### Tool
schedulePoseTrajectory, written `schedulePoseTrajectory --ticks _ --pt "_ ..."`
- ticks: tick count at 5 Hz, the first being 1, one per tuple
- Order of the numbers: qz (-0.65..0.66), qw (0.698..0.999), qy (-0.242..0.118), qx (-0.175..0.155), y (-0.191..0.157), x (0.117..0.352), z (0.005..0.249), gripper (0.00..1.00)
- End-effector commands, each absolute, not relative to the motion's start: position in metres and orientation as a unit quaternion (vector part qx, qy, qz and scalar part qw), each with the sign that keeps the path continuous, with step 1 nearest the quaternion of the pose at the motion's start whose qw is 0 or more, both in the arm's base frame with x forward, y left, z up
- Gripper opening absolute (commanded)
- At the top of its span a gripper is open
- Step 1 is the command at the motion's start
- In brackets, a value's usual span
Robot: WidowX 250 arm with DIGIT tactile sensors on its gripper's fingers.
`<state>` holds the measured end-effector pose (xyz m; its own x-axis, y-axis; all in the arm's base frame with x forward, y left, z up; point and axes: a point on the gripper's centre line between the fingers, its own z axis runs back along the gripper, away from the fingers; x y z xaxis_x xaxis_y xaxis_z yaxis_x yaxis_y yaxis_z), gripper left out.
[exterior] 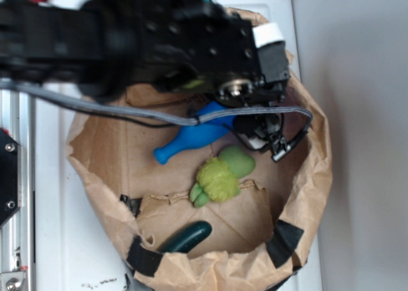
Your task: Grab the blue bottle.
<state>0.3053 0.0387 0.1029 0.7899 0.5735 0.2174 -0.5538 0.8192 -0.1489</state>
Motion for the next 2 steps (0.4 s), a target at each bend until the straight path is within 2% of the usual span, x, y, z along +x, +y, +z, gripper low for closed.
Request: schedulePoseTrajectory --ticks 1,2 --pt "0.283 0.945 -0.162 -0.024 0.021 0.295 0.183 0.00" --pt "0.266 0.952 -0.148 -0.025 0.016 0.284 0.188 0.00"
